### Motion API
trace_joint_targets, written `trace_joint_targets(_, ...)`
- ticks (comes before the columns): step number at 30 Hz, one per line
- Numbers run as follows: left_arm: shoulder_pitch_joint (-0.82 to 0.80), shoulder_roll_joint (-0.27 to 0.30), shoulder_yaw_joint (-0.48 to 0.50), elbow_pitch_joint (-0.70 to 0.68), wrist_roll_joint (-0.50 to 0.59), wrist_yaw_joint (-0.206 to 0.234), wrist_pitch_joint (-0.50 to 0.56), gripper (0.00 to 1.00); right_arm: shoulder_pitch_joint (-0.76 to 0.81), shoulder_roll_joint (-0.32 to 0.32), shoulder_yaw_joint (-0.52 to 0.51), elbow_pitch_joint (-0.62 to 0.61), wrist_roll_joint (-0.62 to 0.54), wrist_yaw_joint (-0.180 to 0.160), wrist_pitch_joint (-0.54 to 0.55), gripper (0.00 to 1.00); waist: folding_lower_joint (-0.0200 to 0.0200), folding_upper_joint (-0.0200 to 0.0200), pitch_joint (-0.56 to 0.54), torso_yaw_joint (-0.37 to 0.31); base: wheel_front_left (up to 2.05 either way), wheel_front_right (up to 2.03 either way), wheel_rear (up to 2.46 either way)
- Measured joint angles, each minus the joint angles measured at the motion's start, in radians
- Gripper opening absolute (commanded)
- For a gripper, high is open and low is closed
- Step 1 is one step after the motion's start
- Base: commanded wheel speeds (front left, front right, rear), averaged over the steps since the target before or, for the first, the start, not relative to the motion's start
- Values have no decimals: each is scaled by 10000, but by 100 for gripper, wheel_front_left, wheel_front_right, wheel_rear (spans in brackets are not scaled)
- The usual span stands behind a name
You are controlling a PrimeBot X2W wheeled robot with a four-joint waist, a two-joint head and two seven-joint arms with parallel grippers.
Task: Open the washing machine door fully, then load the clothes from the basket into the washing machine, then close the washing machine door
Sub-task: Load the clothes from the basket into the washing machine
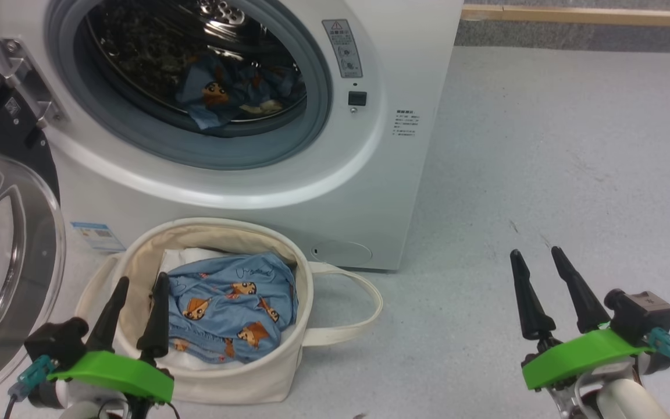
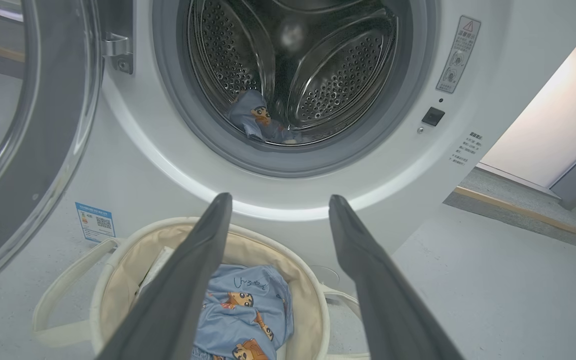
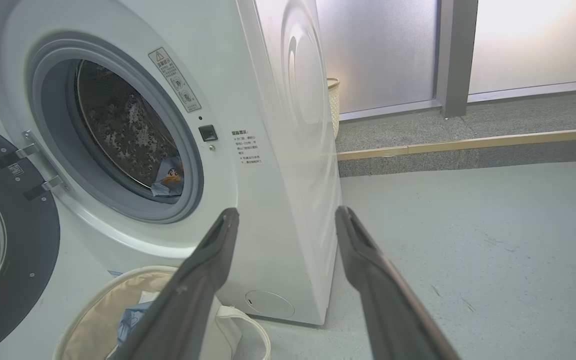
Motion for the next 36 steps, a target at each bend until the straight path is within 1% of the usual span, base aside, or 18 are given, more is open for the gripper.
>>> trace_joint_targets(10, -24, -4, 207, -54, 90, 0, 0, 100, -21, 2, 6, -59, -4, 0, 0, 100, -1, 0, 221, -51, 0, 0, 0)
trace_joint_targets(18, -38, -50, 182, 128, 52, 0, 0, 100, -58, 8, 4, -132, -4, 0, 0, 100, -1, 0, 427, -106, 0, 0, 0)
trace_joint_targets(20, -78, -63, 109, 380, 23, 0, 0, 100, -105, 15, 6, -146, -4, 0, 0, 100, -1, 0, 550, -124, 0, 0, 0)
trace_joint_targets(24, -380, -65, -150, 1106, -449, 0, 0, 100, -333, 21, 40, -209, -79, 0, 0, 100, -1, 0, 894, -192, 0, 0, 0)
trace_joint_targets(34, -2097, 13, -1001, 3304, -1300, 0, 0, 100, -1171, 17, 109, -468, -355, 0, 0, 100, 1, 0, 2238, -528, 0, 0, 0)
trace_joint_targets(36, -2601, 17, -1175, 3852, -1450, 0, 0, 100, -1348, 17, 123, -533, -441, 0, 0, 100, 1, 0, 2653, -645, 0, 0, 0)
